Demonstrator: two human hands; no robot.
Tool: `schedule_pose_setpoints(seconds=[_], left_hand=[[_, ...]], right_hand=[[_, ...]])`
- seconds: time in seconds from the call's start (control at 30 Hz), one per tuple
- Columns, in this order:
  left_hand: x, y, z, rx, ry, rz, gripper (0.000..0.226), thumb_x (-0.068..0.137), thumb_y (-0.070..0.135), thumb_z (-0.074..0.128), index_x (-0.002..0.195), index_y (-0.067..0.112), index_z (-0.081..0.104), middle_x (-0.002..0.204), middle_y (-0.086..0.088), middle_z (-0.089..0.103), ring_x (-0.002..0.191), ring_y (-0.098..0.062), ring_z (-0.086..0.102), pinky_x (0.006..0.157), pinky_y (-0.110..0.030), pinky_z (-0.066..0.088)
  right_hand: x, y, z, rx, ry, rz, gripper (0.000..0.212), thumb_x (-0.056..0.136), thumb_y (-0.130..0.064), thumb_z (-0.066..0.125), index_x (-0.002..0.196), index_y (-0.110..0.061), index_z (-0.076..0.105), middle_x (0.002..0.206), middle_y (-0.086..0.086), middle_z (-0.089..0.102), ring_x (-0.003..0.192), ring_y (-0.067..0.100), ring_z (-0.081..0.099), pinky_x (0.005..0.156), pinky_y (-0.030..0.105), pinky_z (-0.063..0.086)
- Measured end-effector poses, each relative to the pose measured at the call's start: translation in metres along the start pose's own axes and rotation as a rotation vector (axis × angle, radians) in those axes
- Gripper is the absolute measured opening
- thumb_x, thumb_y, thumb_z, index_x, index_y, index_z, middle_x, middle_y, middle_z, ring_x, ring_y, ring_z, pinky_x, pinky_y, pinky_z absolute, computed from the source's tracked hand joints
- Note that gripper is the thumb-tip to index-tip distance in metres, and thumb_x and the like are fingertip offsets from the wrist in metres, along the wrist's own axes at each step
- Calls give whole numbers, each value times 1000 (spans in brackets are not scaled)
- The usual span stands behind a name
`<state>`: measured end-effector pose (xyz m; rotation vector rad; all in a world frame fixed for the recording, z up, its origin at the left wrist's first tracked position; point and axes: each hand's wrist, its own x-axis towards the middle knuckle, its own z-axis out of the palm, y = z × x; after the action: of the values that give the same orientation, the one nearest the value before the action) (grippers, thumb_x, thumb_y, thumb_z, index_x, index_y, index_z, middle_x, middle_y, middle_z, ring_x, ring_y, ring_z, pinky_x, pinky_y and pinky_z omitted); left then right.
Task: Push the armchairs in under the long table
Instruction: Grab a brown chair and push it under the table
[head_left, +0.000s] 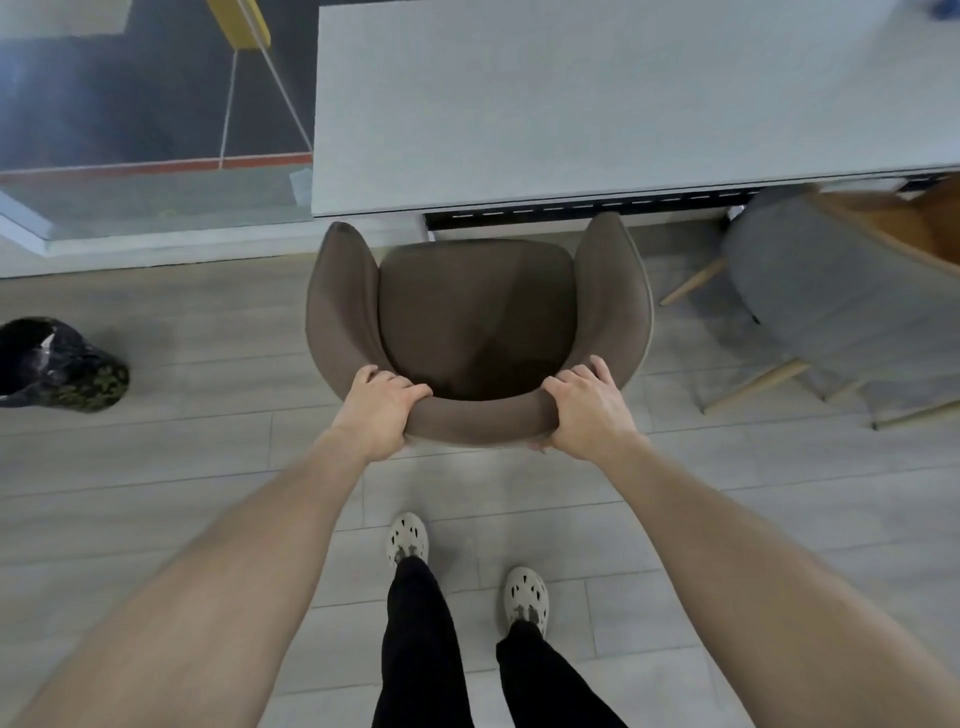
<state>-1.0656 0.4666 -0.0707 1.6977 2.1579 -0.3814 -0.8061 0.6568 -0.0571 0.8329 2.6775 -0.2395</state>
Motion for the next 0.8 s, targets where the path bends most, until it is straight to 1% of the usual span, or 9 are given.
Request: schedule_pose_setpoints(seconds=[0.1,0.2,0.4,0.5,0.57,0.6,0.67,0.8], left_hand=[[-10,23,12,-19,21,-11,70,79,41,82,143,41,54,136,10,67,132,-22,55,124,-49,24],[-22,46,18,-41,3,-25,68,78,41,82,140,41,56,132,10,67,130,-22,56,124,-49,23],[-45,86,26,-60,-18,-29,71,80,46,82,145,39,53,139,9,65,135,-23,53,126,-51,21],[-52,100,27,-60,-24,-35,72,82,46,83,147,39,52,141,8,63,138,-23,51,127,-52,20],[-54,107,28,-58,-28,-35,74,83,46,83,149,39,51,143,9,62,139,-23,51,127,-52,19],[-55,110,28,-55,-25,-36,74,83,46,83,149,40,51,143,8,62,138,-23,51,127,-51,19],[-55,114,27,-46,-17,-40,73,84,47,83,149,41,50,142,8,63,137,-24,52,127,-51,20],[-54,125,25,-32,-21,-32,72,85,46,82,150,43,49,142,8,62,136,-25,52,126,-51,22]], right_hand=[[-20,14,9,2,7,-17,85,66,-85,78,129,-28,67,126,-4,70,131,24,57,132,53,16],[-41,23,14,-16,-13,-23,88,65,-84,79,130,-27,67,126,-3,70,130,24,57,131,53,16],[-82,33,22,-39,-30,-15,89,67,-81,79,135,-25,65,128,-3,69,132,24,56,133,54,12],[-94,32,25,-57,-45,-8,94,66,-86,72,138,-25,62,129,-1,68,132,27,56,131,60,12],[-100,29,26,-93,-70,-11,102,64,-92,65,143,-28,57,129,2,68,130,31,57,128,67,13],[-101,28,28,-110,-70,-17,102,65,-94,61,144,-30,55,129,4,67,130,32,58,127,69,13],[-104,30,27,-126,-67,-23,97,67,-96,57,141,-32,57,129,6,67,130,33,57,126,69,14],[-110,37,25,-138,-89,-26,94,71,-97,57,140,-33,59,129,6,68,132,33,57,127,70,14]])
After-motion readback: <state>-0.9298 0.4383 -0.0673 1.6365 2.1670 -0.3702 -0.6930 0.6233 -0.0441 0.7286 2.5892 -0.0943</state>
